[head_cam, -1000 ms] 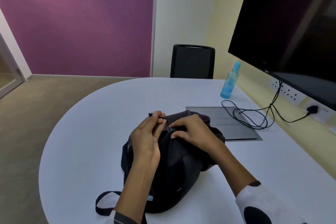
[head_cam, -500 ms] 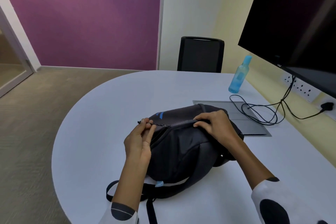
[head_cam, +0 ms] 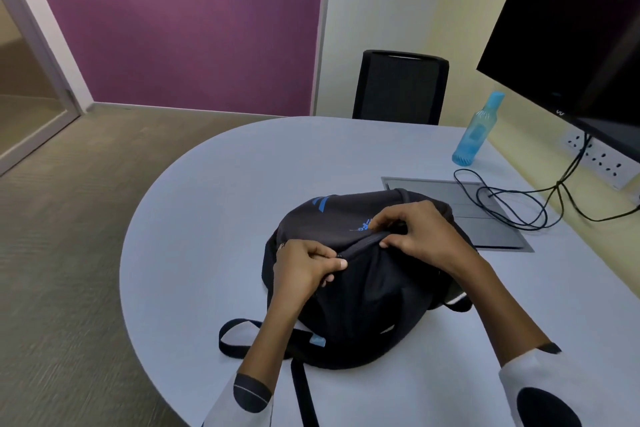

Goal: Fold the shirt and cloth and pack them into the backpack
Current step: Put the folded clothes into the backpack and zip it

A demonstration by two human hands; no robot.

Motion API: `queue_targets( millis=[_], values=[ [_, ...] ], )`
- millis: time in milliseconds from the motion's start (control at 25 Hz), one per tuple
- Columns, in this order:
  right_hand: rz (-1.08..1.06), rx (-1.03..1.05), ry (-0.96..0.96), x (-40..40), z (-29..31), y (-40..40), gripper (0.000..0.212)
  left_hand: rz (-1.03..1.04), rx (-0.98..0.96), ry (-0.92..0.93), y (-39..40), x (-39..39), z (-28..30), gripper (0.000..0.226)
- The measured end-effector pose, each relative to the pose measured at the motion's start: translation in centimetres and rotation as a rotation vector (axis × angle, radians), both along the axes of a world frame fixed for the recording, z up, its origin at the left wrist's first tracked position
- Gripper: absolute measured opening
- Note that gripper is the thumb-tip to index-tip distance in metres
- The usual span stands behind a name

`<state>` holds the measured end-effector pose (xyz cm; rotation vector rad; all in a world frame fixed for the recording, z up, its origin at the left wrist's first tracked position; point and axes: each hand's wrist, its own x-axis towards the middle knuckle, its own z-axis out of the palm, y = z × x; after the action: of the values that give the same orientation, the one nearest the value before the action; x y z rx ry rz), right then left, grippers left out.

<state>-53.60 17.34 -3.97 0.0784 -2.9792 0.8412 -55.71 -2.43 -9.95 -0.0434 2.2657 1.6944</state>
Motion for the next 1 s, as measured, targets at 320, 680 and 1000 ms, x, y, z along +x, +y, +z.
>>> queue_targets(
  millis=[320, 680, 1000],
  values=[
    [0.104, 0.436, 0.091, -0.3, -3.3, -6.2, 0.018, 0.075, 0.055, 0.073, -0.8, -0.5, -0.3, 0.017],
    [-0.099, 0.104, 0.213, 0.8, -4.7, -2.9, 0.014, 0.227, 0.091, -0.097, -3.3, -2.9, -4.6, 0.025],
    [-0.192, 0.079, 0.194, 2.0, -5.5, -0.1, 0.014, 0.324, -0.021, -0.087, -4.3, -4.1, -8.2, 0.028]
  ],
)
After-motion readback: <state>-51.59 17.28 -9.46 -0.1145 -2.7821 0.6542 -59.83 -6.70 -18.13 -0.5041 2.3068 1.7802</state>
